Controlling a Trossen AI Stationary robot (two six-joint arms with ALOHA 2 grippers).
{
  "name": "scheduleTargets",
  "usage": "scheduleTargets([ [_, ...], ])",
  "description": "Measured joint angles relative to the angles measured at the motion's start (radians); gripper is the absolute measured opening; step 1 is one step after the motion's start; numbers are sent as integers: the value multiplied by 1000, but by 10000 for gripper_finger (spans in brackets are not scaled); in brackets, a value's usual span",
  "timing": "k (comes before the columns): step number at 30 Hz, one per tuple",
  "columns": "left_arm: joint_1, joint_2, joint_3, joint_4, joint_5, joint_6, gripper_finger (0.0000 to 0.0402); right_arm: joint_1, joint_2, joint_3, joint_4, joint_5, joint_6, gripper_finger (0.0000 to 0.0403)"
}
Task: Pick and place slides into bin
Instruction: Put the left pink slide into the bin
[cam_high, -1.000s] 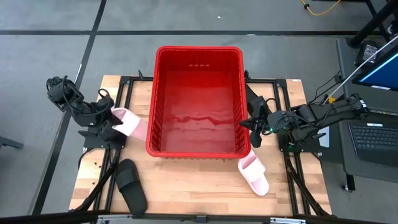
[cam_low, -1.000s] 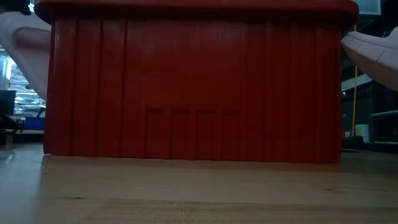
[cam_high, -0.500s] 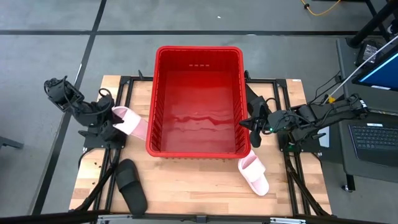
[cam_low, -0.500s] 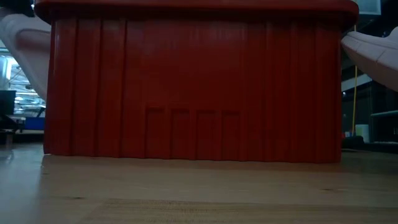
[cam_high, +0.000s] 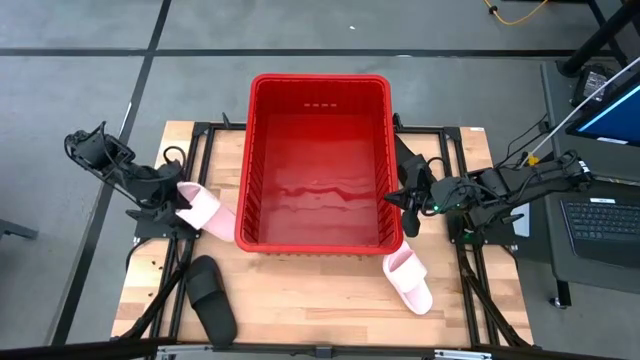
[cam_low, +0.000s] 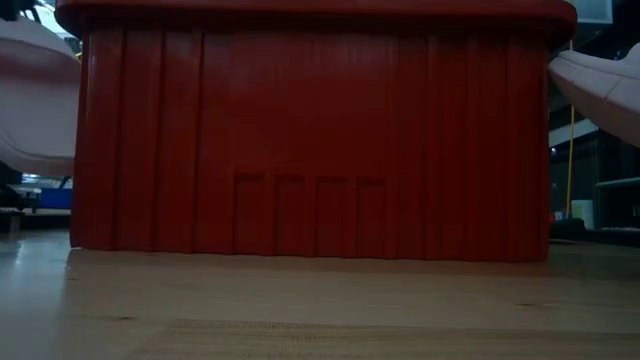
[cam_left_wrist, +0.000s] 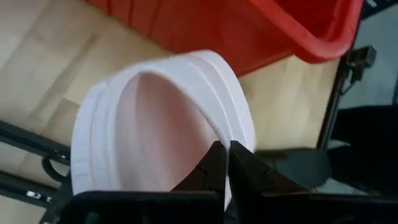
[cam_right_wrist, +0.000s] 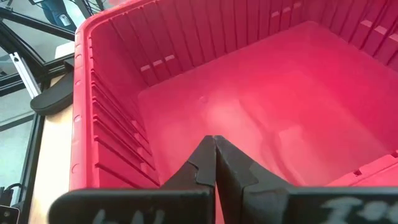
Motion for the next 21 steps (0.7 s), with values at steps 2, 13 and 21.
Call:
scheduleTargets([
  [2,0,0,4,-1,36,1,2,0,0,0,0,0,0,6],
  [13,0,0,101,0,191,-30,2,0,0,0,-1,0,0,6],
  [21,0,0,160,177,358,-25,2,0,0,0,-1,0,2,6],
])
